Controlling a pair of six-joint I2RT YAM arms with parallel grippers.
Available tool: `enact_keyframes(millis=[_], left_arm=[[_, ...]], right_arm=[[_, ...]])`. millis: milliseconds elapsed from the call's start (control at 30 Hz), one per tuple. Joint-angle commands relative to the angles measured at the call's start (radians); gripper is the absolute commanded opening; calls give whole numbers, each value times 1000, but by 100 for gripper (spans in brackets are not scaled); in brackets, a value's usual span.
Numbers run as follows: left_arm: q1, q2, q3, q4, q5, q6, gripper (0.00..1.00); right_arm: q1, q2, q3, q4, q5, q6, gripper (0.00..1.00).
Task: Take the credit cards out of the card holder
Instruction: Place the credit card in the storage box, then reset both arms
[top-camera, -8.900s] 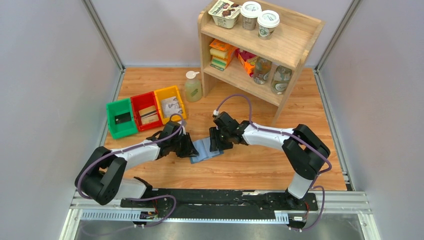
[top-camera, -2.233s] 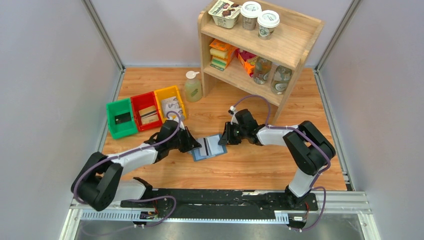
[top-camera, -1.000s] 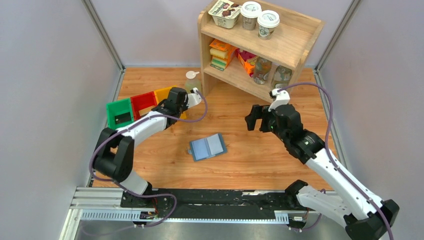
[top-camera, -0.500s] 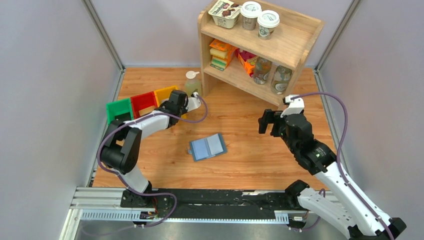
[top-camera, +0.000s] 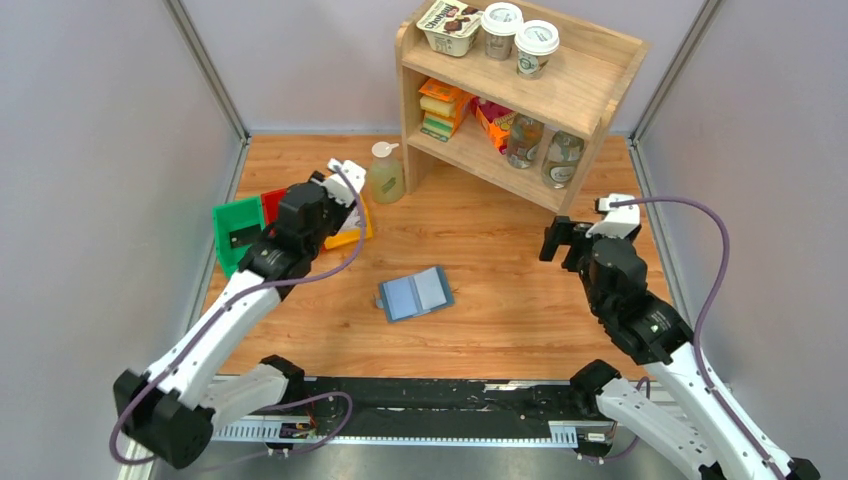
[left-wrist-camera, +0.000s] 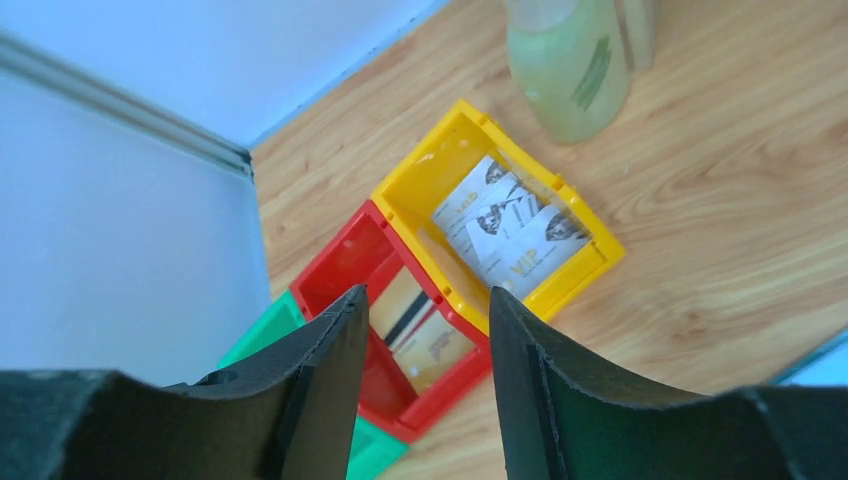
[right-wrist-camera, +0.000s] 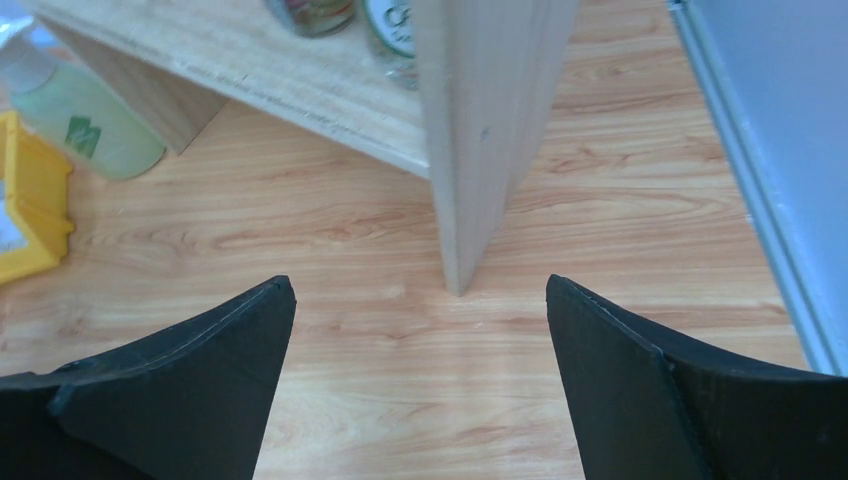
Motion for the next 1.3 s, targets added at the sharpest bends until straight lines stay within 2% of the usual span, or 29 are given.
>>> enact_keyframes(millis=[0, 67, 167, 233, 267, 300, 333, 367, 467, 667, 767, 967, 1100, 1267], left_arm=[[0, -179, 27, -159, -30, -333, 56], [0, -262, 27, -233, -89, -422, 56], [2, -418, 18, -339, -281, -584, 57], [2, -519, 12, -437, -359, -660, 57], [0, -559, 4, -480, -375, -669, 58], [0, -634, -15, -499, -411, -692, 64], [0, -667, -28, -519, -429, -701, 73], [0, -741, -52, -526, -444, -709, 78], [0, -900, -89, -548, -429, -699, 79], [0, -1087, -141, -549, -418, -711, 79], [2, -1142, -158, -548, -406, -694, 79], [0, -1139, -186, -543, -374, -702, 79], [0, -1130, -197, -519, -369, -671, 79], [2, -1113, -198, -522, -392, -671, 80]], right_arm=[[-5, -54, 16, 43, 175, -36, 100], [-4, -81, 7, 43, 250, -43, 100], [-5, -130, -10, 42, 346, -49, 100], [-4, -178, -37, 45, 428, -52, 100], [-5, -199, -53, 49, 457, -55, 100], [-5, -227, -71, 54, 483, -59, 100], [-4, -250, -90, 60, 506, -67, 100], [-5, -276, -105, 62, 529, -67, 100], [-5, -344, -131, 62, 567, -89, 100], [-4, -471, -160, 42, 633, -148, 100], [-5, -535, -192, 49, 650, -136, 100], [-7, -641, -249, 92, 663, -139, 100], [-5, -641, -295, 158, 656, -182, 100], [-7, -591, -297, 161, 670, -185, 100]])
